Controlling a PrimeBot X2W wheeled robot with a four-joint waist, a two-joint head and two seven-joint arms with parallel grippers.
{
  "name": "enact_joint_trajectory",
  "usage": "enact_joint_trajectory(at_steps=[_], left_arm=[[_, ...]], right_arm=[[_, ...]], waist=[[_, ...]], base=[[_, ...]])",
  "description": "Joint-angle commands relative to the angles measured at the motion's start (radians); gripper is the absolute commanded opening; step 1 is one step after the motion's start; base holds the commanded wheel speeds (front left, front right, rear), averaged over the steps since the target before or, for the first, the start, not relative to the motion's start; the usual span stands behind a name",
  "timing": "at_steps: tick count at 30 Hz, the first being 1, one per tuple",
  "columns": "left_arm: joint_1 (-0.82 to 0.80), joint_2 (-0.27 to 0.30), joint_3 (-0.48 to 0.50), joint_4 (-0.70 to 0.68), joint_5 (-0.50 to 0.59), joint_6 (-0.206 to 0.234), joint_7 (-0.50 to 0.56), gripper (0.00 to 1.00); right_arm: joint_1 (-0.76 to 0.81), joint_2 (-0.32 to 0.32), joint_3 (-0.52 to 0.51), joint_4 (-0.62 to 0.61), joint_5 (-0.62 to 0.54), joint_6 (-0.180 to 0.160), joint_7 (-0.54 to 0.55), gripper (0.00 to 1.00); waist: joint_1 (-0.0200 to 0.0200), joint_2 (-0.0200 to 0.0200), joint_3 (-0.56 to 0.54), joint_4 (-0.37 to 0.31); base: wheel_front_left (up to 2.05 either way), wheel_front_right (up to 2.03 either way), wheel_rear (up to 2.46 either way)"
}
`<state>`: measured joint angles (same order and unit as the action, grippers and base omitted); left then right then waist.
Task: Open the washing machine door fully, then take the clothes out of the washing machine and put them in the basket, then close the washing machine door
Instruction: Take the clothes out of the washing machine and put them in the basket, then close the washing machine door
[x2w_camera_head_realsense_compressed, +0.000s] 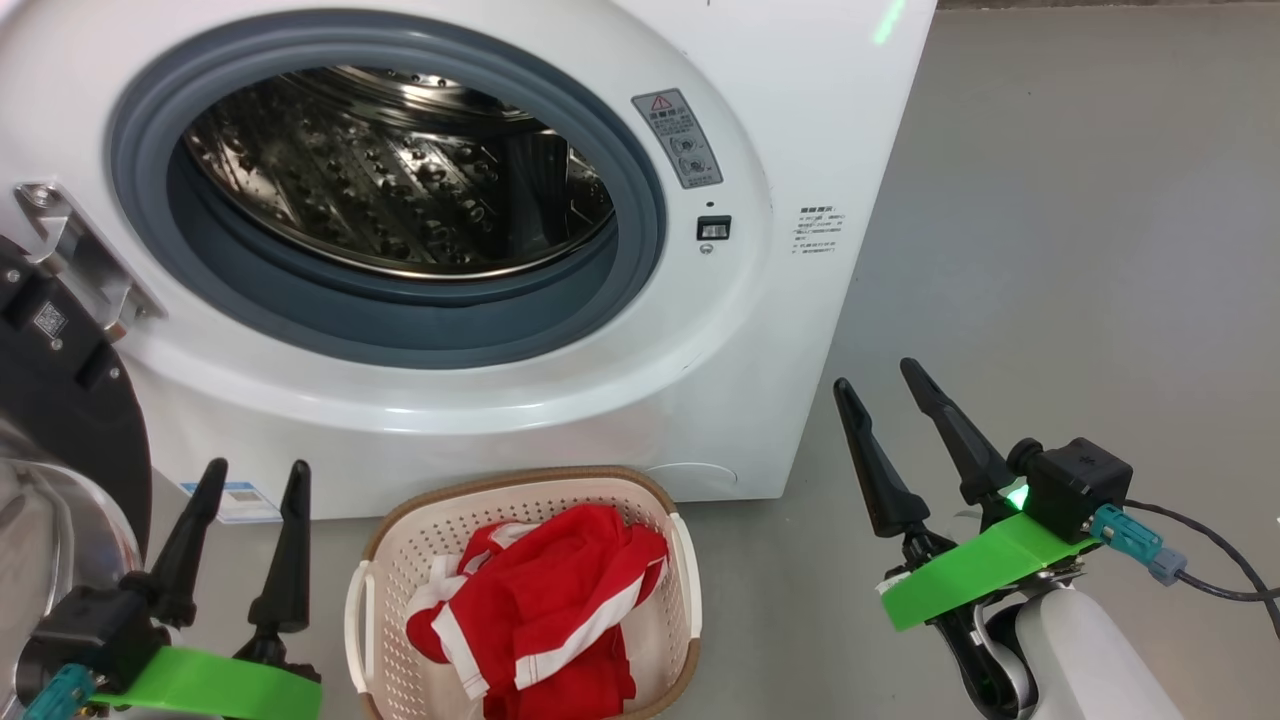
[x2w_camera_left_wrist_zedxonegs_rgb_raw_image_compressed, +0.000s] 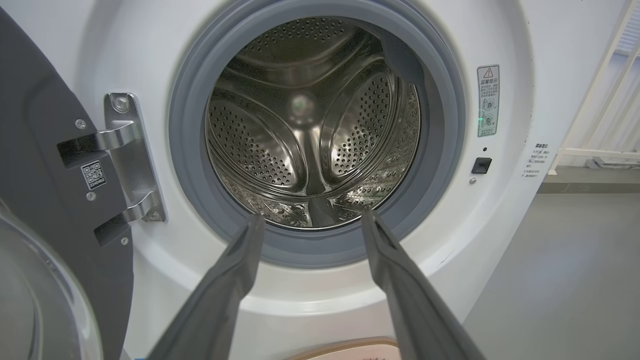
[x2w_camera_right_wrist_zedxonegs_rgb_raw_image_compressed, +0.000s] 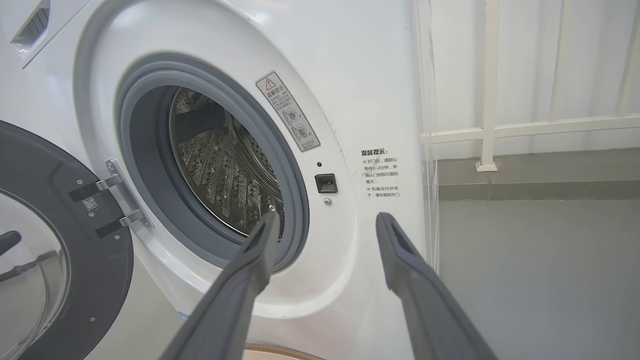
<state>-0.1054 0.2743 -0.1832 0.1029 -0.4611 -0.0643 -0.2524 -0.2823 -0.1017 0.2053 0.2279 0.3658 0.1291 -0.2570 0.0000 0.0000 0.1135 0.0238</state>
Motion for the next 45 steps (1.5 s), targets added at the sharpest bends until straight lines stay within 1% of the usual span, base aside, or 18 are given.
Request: enact_joint_trajectory(at_steps=[1,17,45], left_arm=[[-0.019,0.028,0.041,-0.031,-0.002,0.013,-0.006,1.0],[-0.024,0.027,0.044,-0.02,0.002,0.027,-0.007,1.0],[-0.017,0.021,0.043,-0.021,-0.005,0.02,-0.009,1.0]], right_arm=[[0.01,-0.001,0.018,-0.027,0.004,0.002,-0.005,1.0],[0.01,-0.001,0.0,-0.026,-0.02,0.002,-0.005,1.0],[0.018,-0.004,0.007,-0.02,-0.019,0.002,-0.005,1.0]], waist=[[0.0,0.0,0.001,-0.001],[0.0,0.0,-0.002,-0.004],[0.0,0.0,-0.019,-0.003]], base=[[0.0,0.0,0.0],[0.0,0.0,0.0],[-0.08,0.08,0.0]])
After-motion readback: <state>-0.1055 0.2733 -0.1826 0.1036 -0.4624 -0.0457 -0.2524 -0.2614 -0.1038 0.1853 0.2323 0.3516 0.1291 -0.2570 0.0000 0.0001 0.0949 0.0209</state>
